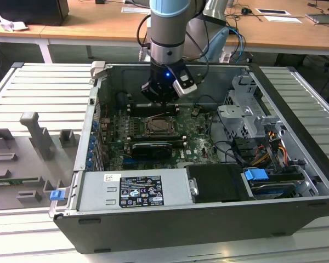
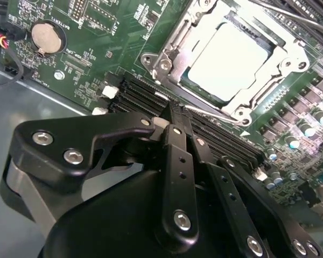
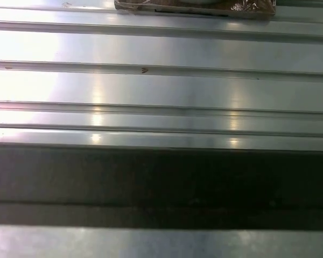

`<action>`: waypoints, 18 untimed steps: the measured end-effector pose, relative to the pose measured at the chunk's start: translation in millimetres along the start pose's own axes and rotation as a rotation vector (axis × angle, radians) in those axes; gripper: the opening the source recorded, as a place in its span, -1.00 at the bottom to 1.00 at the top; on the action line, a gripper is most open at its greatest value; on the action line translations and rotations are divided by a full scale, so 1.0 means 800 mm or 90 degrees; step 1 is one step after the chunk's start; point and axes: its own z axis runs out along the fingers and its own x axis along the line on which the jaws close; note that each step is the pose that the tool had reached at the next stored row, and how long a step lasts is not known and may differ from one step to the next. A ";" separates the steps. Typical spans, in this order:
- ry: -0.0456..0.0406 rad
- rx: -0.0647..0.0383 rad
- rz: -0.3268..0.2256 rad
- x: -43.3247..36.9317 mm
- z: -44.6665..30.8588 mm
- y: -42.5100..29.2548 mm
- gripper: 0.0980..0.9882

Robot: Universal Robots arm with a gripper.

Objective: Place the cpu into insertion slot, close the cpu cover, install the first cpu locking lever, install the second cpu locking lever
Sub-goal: 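Install the first cpu locking lever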

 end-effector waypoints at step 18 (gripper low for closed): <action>0.0011 0.000 -0.005 -0.004 0.0140 -0.0058 -0.98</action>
